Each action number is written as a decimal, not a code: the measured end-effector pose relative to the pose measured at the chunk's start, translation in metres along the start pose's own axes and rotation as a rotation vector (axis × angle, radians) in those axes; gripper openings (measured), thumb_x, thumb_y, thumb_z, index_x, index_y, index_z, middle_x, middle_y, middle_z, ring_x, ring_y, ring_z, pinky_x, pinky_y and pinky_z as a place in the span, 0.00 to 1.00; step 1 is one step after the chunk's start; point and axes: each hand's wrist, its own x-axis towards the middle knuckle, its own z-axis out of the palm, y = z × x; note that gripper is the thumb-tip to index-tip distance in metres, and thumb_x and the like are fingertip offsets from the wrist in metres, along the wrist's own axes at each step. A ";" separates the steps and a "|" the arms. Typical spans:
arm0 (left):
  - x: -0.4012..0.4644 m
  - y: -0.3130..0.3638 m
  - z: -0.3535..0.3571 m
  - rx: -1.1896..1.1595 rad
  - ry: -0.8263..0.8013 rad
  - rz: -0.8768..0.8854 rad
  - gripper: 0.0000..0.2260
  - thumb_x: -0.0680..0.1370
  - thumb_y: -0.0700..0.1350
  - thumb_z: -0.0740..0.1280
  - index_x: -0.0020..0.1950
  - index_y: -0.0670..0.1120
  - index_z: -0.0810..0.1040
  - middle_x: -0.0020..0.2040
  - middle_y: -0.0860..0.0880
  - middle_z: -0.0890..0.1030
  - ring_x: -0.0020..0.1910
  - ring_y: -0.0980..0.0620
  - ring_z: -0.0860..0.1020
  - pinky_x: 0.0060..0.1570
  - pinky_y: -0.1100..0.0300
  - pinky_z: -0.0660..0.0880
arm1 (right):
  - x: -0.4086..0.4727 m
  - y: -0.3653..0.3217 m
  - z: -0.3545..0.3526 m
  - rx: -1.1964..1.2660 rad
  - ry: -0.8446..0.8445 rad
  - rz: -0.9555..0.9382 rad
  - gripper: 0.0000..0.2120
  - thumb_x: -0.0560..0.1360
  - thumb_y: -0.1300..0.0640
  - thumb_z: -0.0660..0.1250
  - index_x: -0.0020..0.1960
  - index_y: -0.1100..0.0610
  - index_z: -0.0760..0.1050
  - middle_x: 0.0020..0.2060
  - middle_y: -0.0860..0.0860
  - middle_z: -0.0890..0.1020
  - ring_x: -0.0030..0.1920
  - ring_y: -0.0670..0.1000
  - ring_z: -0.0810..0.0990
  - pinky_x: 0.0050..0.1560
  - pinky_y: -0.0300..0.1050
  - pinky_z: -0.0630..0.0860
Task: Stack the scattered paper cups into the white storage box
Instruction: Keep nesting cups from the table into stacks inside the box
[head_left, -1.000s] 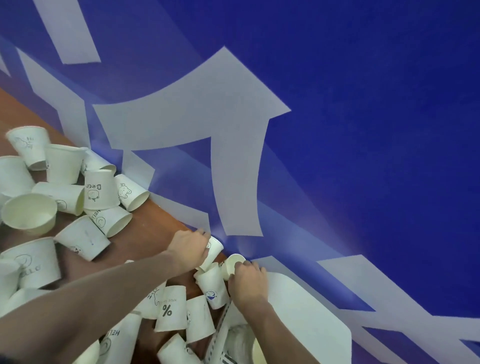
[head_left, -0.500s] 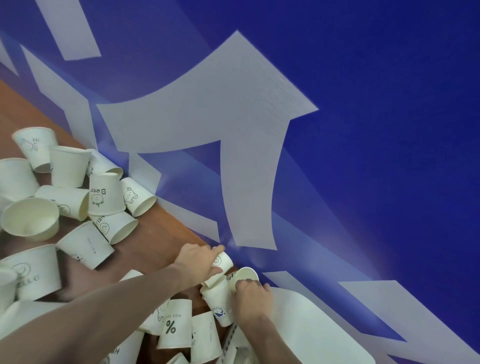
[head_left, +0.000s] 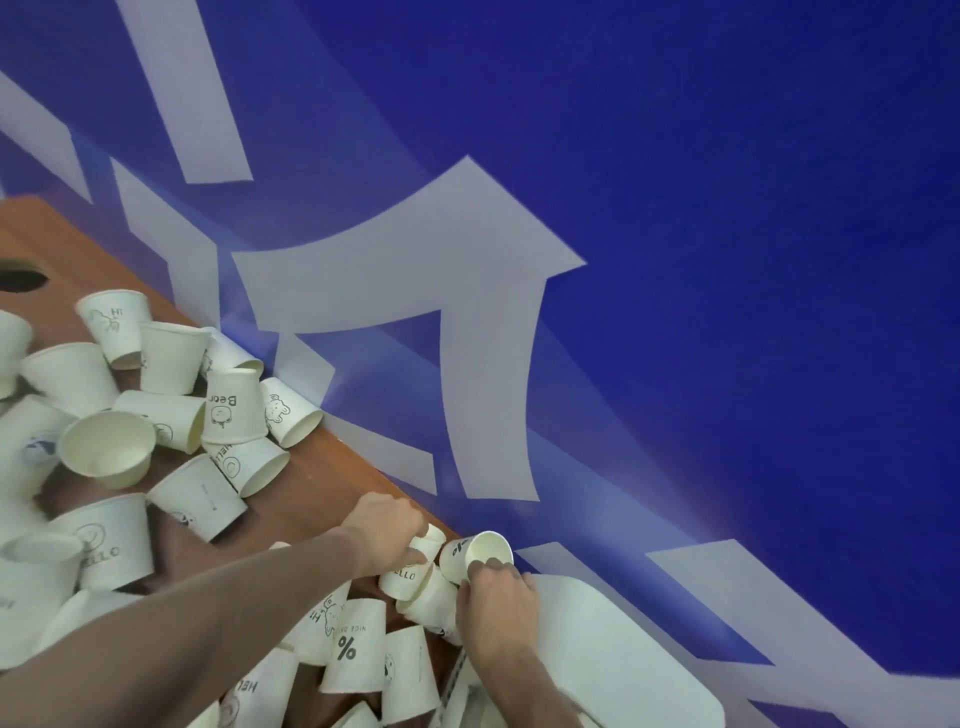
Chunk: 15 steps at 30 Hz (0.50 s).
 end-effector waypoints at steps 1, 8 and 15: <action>-0.005 0.001 -0.003 0.000 0.009 0.008 0.16 0.79 0.60 0.63 0.58 0.51 0.80 0.53 0.50 0.82 0.54 0.46 0.79 0.54 0.53 0.73 | -0.005 -0.001 -0.004 0.002 0.015 -0.012 0.10 0.77 0.56 0.61 0.52 0.53 0.79 0.48 0.51 0.82 0.51 0.54 0.79 0.54 0.48 0.71; -0.048 0.004 -0.031 0.024 0.092 0.018 0.14 0.80 0.56 0.61 0.54 0.51 0.82 0.50 0.49 0.84 0.50 0.47 0.80 0.50 0.54 0.73 | -0.047 -0.005 -0.034 0.036 0.141 -0.046 0.11 0.78 0.54 0.59 0.51 0.54 0.79 0.48 0.52 0.82 0.50 0.55 0.79 0.54 0.47 0.71; -0.097 0.014 -0.044 0.124 0.160 0.065 0.16 0.80 0.57 0.60 0.52 0.49 0.83 0.48 0.49 0.84 0.49 0.45 0.80 0.49 0.55 0.73 | -0.101 -0.008 -0.051 0.041 0.181 -0.047 0.14 0.80 0.53 0.55 0.54 0.54 0.78 0.51 0.52 0.81 0.53 0.55 0.77 0.56 0.48 0.68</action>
